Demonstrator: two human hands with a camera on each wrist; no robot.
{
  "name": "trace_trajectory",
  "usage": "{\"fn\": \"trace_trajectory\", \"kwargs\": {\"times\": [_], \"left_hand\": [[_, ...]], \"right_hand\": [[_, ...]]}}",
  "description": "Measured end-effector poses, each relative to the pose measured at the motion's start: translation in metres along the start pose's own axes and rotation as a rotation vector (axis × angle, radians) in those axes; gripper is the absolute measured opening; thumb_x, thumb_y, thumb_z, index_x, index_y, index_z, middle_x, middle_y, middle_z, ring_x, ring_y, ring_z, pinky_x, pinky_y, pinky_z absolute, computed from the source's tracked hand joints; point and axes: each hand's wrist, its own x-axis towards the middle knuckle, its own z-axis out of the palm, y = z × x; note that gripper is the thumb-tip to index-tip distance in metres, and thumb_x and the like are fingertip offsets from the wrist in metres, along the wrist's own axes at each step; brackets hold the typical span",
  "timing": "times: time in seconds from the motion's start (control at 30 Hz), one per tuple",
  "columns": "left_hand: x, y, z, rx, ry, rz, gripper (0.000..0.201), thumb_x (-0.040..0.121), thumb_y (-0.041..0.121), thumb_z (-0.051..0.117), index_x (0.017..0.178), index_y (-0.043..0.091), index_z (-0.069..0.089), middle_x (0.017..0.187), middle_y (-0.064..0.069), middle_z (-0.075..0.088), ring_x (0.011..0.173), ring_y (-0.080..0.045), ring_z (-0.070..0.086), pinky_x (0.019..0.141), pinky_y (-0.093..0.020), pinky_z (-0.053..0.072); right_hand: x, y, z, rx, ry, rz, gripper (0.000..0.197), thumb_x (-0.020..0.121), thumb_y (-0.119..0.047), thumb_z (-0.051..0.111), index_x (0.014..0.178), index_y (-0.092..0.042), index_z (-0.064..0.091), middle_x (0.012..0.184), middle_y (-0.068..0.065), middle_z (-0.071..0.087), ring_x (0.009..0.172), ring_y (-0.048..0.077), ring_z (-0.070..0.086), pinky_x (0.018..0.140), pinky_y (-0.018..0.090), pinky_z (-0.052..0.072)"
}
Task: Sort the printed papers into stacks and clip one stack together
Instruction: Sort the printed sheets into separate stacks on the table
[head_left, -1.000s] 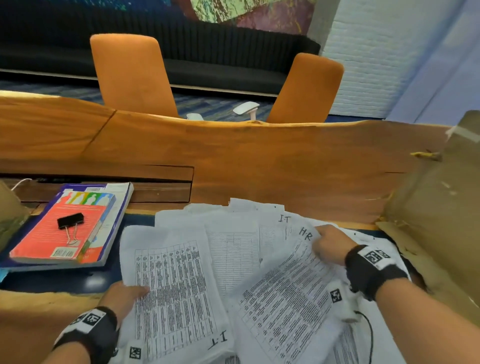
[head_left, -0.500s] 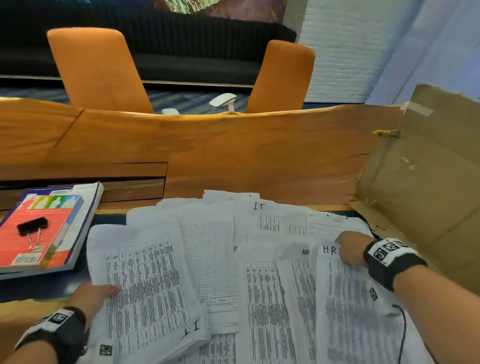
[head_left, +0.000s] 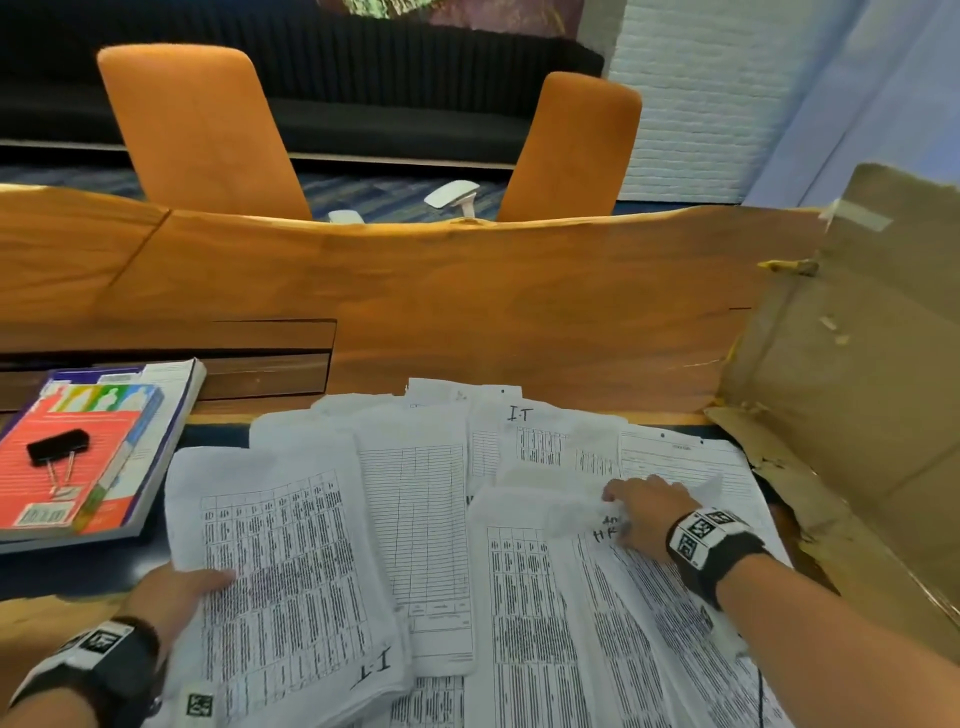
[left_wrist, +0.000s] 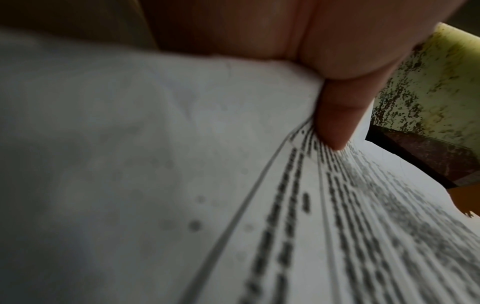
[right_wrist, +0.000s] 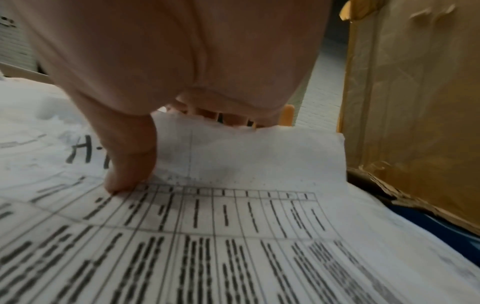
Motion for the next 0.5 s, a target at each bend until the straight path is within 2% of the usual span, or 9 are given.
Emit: {"fn": "trace_trajectory", "kwargs": {"times": [0.07, 0.1, 0.17, 0.23, 0.3, 0.43, 0.5], "left_hand": [[-0.003, 0.001, 0.0, 0.013, 0.005, 0.005, 0.044, 0.085, 0.004, 0.067, 0.126, -0.008, 0.055, 0.126, -0.027, 0.06, 0.11, -0.039, 0.057, 0.105, -0.051, 0.035], [-0.005, 0.001, 0.0, 0.015, 0.002, 0.0, 0.044, 0.086, 0.005, 0.066, 0.127, -0.008, 0.055, 0.126, -0.027, 0.06, 0.11, -0.039, 0.057, 0.105, -0.051, 0.036], [-0.006, 0.002, 0.0, -0.002, -0.009, -0.014, 0.042, 0.087, 0.003, 0.064, 0.126, -0.009, 0.055, 0.124, -0.028, 0.061, 0.1, -0.035, 0.058, 0.101, -0.049, 0.038], [-0.008, 0.004, 0.0, -0.026, -0.03, -0.031, 0.039, 0.087, 0.001, 0.063, 0.124, -0.009, 0.056, 0.119, -0.029, 0.063, 0.086, -0.031, 0.059, 0.093, -0.045, 0.041], [-0.011, 0.005, -0.001, -0.039, -0.035, -0.037, 0.037, 0.087, -0.001, 0.063, 0.122, -0.01, 0.057, 0.115, -0.029, 0.065, 0.077, -0.029, 0.059, 0.086, -0.041, 0.042], [-0.021, 0.009, -0.003, -0.035, -0.01, 0.037, 0.034, 0.086, -0.005, 0.063, 0.119, -0.013, 0.059, 0.113, -0.024, 0.065, 0.088, -0.028, 0.057, 0.086, -0.034, 0.038], [-0.026, 0.018, -0.006, -0.046, -0.018, 0.099, 0.032, 0.085, -0.003, 0.065, 0.116, -0.008, 0.063, 0.113, -0.024, 0.067, 0.092, -0.029, 0.06, 0.088, -0.034, 0.04]], "right_hand": [[-0.002, -0.007, -0.008, -0.069, 0.011, -0.048, 0.011, 0.092, -0.033, 0.056, 0.101, -0.027, 0.052, 0.11, 0.0, 0.054, 0.112, 0.025, 0.049, 0.094, 0.041, 0.039], [-0.003, -0.01, -0.012, -0.067, 0.02, -0.069, 0.009, 0.093, -0.033, 0.056, 0.096, -0.026, 0.052, 0.105, -0.001, 0.053, 0.109, 0.024, 0.051, 0.089, 0.039, 0.04], [-0.007, -0.018, -0.024, -0.004, 0.026, -0.102, 0.007, 0.093, -0.03, 0.056, 0.094, -0.023, 0.055, 0.1, -0.002, 0.058, 0.099, 0.022, 0.057, 0.081, 0.035, 0.045], [-0.014, -0.03, -0.04, 0.056, 0.032, -0.144, 0.004, 0.094, -0.025, 0.056, 0.094, -0.021, 0.057, 0.097, -0.001, 0.062, 0.091, 0.021, 0.058, 0.078, 0.033, 0.049], [-0.021, -0.048, -0.059, 0.076, 0.059, -0.211, 0.005, 0.094, -0.023, 0.057, 0.091, -0.019, 0.056, 0.092, 0.0, 0.063, 0.086, 0.022, 0.058, 0.074, 0.032, 0.048], [-0.035, -0.095, -0.104, 0.117, 0.123, -0.334, 0.012, 0.094, -0.024, 0.059, 0.092, -0.012, 0.058, 0.087, 0.004, 0.064, 0.082, 0.024, 0.06, 0.068, 0.034, 0.047], [-0.043, -0.12, -0.127, 0.122, 0.124, -0.4, 0.014, 0.095, -0.027, 0.06, 0.09, -0.014, 0.057, 0.082, 0.0, 0.06, 0.076, 0.018, 0.058, 0.059, 0.03, 0.043]]}}
